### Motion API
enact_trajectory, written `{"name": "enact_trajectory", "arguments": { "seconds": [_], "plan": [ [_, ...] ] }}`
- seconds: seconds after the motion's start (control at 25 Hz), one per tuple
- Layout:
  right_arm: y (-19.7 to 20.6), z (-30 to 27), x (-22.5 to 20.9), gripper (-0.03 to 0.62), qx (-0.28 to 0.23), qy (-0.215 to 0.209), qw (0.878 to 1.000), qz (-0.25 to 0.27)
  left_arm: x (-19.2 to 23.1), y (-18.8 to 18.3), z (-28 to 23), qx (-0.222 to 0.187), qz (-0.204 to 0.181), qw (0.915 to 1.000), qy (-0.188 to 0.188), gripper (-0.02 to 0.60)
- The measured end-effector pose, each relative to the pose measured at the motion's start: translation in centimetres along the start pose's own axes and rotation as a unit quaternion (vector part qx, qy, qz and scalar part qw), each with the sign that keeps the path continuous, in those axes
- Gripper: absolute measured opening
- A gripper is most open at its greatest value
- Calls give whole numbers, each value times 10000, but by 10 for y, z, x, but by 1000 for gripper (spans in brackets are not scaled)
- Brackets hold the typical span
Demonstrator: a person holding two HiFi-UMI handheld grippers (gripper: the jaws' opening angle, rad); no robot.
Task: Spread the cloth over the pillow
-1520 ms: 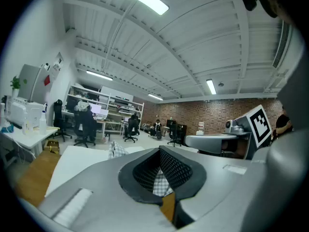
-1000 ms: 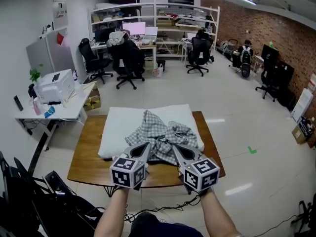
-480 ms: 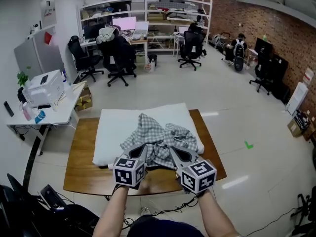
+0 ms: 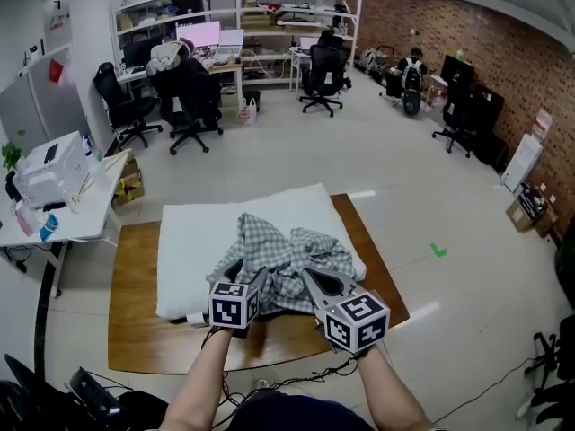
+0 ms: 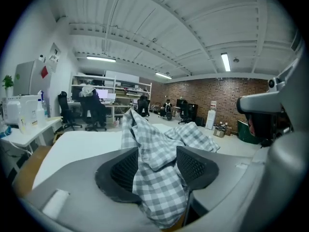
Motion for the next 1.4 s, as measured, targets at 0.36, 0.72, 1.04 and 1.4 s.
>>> {"name": "enact_trajectory", "arguments": {
  "seconds": [0.36,0.72,1.04,1.4],
  "plan": [
    [1,2,-17,6,37,440,9990,-100,3,4,-33,256,-33,9995,174,209],
    [4,9,-24,6,29,586,9981,-198,6,-4,-20,52,-22,10000,12,9],
    [7,10,-30,6,30,647,9973,-356,75,-37,8,-372,180,9956,-842,9],
    [2,-7,-19,6,42,347,9990,-273,140,-49,43,-432,293,9831,-1752,9]
  ]
}}
Point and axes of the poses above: the fingertips, and each gripper's own axes: z backward along the fingers, x to its left, y out of its underside, the point moved 9 cm from there along z, backward along the fingers, and after that the axes turned 2 degrees about -x, right-handed, at the moved point
